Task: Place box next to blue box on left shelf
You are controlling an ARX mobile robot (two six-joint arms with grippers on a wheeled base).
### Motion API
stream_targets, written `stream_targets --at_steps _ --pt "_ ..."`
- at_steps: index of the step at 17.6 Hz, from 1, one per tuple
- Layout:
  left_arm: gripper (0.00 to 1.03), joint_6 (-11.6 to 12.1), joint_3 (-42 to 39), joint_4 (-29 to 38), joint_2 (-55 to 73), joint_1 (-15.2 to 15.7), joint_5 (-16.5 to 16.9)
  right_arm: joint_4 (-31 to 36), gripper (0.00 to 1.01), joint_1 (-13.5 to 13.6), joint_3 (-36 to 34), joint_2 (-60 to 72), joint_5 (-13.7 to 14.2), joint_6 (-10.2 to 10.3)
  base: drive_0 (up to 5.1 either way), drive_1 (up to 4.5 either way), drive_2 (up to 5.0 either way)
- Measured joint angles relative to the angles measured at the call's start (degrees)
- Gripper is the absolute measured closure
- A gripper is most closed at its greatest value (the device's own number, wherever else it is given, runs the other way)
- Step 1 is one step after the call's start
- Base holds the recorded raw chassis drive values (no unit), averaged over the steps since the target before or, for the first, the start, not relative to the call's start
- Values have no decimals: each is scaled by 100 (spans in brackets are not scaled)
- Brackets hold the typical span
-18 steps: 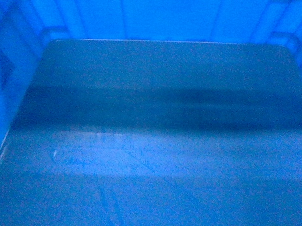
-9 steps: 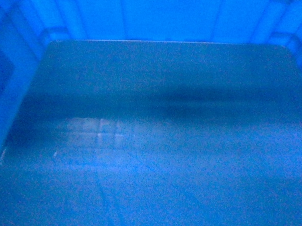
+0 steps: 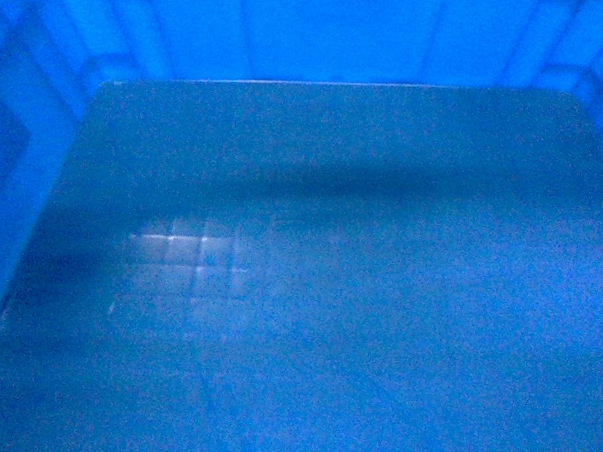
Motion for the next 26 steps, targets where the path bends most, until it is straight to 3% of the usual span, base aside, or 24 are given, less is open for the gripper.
stream_targets --at_steps 26 --pt "94 55 0 0 0 0 15 0 83 0 0 0 7 0 -143 -143 -143"
